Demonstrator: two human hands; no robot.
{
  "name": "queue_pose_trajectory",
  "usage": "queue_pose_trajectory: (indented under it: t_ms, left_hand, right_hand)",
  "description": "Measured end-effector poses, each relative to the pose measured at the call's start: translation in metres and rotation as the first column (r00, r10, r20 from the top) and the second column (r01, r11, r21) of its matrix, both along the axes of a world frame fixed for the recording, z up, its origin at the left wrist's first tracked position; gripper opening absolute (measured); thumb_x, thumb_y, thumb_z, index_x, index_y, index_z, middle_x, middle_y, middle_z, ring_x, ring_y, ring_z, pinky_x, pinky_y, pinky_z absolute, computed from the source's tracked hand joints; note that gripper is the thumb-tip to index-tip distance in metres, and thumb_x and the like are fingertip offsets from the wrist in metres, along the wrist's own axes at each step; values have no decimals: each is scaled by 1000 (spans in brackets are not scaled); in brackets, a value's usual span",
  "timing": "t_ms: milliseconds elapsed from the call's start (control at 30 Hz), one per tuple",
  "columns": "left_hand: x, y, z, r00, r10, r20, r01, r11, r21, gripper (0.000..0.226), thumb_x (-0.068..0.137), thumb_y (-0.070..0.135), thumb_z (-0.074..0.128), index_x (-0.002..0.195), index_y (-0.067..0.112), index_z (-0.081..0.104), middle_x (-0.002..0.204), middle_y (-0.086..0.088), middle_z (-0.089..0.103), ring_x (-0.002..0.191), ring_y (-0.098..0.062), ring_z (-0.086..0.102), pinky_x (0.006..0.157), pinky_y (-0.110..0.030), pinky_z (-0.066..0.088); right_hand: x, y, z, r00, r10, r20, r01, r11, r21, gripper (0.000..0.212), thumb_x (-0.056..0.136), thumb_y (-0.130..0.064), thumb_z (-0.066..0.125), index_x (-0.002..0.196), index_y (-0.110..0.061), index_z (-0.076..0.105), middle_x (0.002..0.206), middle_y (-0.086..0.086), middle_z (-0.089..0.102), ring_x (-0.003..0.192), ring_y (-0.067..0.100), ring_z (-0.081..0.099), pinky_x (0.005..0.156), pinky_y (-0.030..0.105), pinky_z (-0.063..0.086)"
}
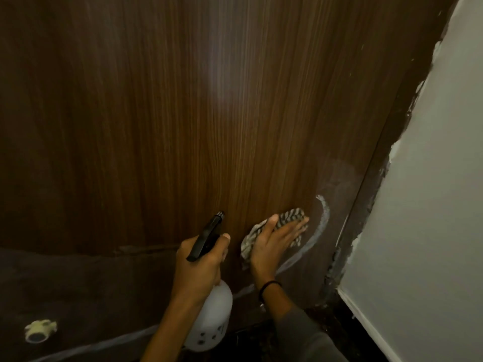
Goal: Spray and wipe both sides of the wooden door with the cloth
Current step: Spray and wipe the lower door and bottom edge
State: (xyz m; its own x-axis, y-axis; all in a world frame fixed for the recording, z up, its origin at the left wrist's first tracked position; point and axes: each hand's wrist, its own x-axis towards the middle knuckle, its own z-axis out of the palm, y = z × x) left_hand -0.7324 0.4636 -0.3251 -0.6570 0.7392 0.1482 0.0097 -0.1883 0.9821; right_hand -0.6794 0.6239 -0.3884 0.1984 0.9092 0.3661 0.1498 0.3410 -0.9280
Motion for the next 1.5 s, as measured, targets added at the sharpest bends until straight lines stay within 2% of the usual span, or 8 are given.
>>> queue_pose_trajectory:
  t_ms: [100, 300, 633, 867, 1033, 1167, 1400, 1500]
  left_hand:
    - [3, 2, -3, 999, 46, 6, -46, 999, -21, 35, 96, 17, 68, 63, 7, 60, 48, -3, 52, 31, -8, 41, 42, -27, 35]
    - [14, 2, 2, 997, 76, -11, -76, 997, -11, 36, 95, 15, 68, 62, 6, 59, 45, -2, 48, 34, -11, 42, 46, -27, 33]
    - [59, -13, 35, 995, 1, -101, -7, 998, -58, 33, 96, 13, 66, 67, -1, 56, 54, -16, 45, 27, -11, 36, 38, -23, 35]
    - [92, 5, 78, 951, -144, -274, 128, 989, -76, 29, 98, 18, 63, 77, -2, 59, 76, -48, 46, 30, -17, 33, 44, -28, 35]
    - [106, 13, 95, 937, -142, -318, 126, 989, -70, 28, 97, 17, 62, 78, -3, 60, 76, -40, 51, 31, -17, 32, 45, -27, 34]
    - [109, 17, 104, 924, -139, -356, 115, 989, -89, 28, 98, 16, 60, 80, -6, 61, 78, -47, 48, 32, -18, 33, 39, -26, 37]
    - [102, 51, 77, 961, -129, -245, 107, 989, -101, 25, 98, 17, 63, 80, -1, 60, 78, -21, 52, 31, -14, 33, 44, -29, 31]
    - [99, 72, 61, 970, -130, -207, 111, 988, -104, 24, 98, 20, 64, 83, 2, 60, 79, -20, 54, 32, -12, 36, 43, -27, 35]
  right_hand:
    - [-13, -27, -9, 997, 74, -22, -75, 992, -103, 86, 95, -67, 12, 158, -15, -17, 166, 3, -26, 153, 18, -22, 126, 50, -2]
    - [-20, -41, 24, 939, 198, 282, -308, 848, 432, 64, 109, -16, 33, 161, -14, -4, 167, -1, -23, 154, 22, -22, 125, 36, -5]
    - [-3, -11, 86, 988, 102, 113, -137, 918, 371, 66, 106, -9, 34, 163, -17, 4, 170, -1, -12, 155, 21, -16, 121, 56, 14]
    - [34, 16, 96, 895, 135, 424, -360, 780, 511, 85, 97, -3, 47, 163, -23, -3, 168, -3, -20, 154, 20, -21, 115, 64, 31]
    - [40, 19, 106, 982, 135, 129, -173, 915, 364, 88, 93, 4, 48, 162, -15, -1, 169, 3, -17, 155, 26, -18, 116, 57, 35]
    - [50, 14, 91, 831, 262, 491, -511, 709, 486, 82, 103, -24, 50, 162, -23, -7, 166, -5, -25, 153, 21, -24, 119, 67, 18]
    - [98, 48, 99, 911, 139, 387, -316, 839, 442, 88, 91, 14, 42, 161, -13, -4, 168, 6, -19, 155, 24, -15, 119, 11, 7]
    - [136, 69, 109, 931, 181, 317, -313, 841, 441, 82, 96, 10, 43, 163, -20, 4, 169, -3, -11, 156, 17, -1, 120, 22, 27]
